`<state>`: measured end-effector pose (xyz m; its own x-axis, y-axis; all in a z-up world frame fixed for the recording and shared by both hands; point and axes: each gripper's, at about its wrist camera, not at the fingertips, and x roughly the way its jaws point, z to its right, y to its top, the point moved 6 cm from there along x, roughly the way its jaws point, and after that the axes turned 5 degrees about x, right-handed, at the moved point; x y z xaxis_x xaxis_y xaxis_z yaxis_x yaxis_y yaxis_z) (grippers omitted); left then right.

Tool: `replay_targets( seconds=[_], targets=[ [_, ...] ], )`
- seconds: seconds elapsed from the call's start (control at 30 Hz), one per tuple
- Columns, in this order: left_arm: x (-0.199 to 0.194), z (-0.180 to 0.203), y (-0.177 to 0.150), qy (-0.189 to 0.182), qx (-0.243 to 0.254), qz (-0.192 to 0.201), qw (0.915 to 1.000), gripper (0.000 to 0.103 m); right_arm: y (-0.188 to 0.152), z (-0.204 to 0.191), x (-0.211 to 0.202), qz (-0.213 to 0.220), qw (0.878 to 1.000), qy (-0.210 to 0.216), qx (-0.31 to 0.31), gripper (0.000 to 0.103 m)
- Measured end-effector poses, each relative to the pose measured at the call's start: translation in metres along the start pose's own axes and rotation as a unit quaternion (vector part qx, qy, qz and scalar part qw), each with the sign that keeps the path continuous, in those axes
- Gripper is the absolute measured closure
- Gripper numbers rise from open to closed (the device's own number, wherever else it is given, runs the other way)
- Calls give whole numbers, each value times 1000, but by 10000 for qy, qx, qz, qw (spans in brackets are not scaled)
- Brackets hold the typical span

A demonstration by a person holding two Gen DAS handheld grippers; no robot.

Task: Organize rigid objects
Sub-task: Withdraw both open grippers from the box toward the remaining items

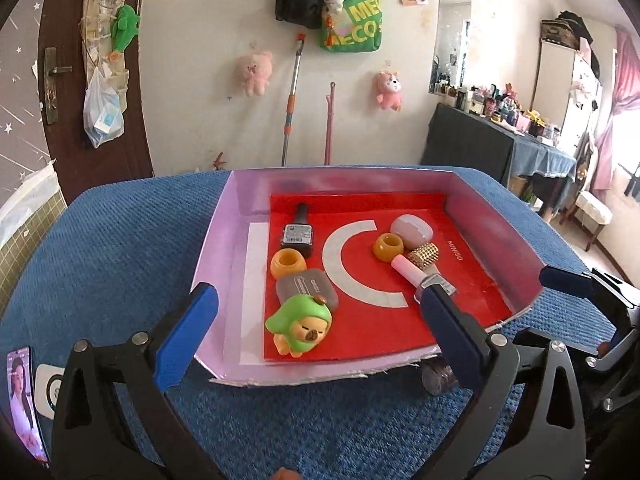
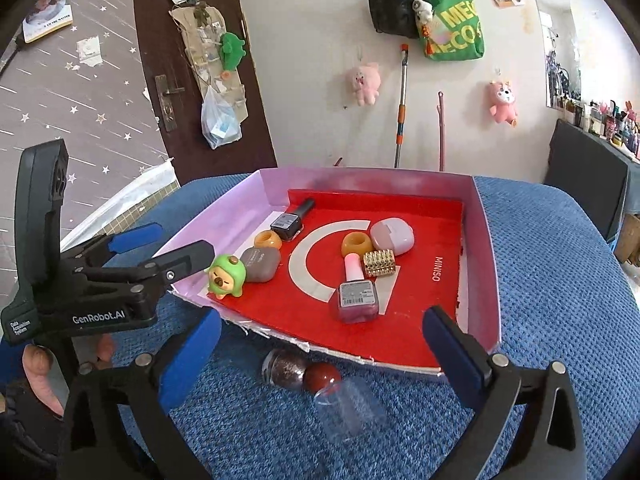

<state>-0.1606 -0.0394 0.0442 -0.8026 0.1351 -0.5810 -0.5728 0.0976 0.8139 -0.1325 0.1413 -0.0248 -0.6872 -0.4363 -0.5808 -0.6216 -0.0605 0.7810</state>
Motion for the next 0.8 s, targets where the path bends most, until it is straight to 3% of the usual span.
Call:
replay_targets(
  seconds=[0.5, 0.8],
  targets=[
    [-25, 4, -11, 51, -110, 280, 9995, 0, -18, 1, -25, 99, 9999, -39, 76, 0],
    [-31, 11, -25, -90, -108, 183, 9997, 0, -33, 1, -36, 98, 9999, -54, 105, 0]
  ],
)
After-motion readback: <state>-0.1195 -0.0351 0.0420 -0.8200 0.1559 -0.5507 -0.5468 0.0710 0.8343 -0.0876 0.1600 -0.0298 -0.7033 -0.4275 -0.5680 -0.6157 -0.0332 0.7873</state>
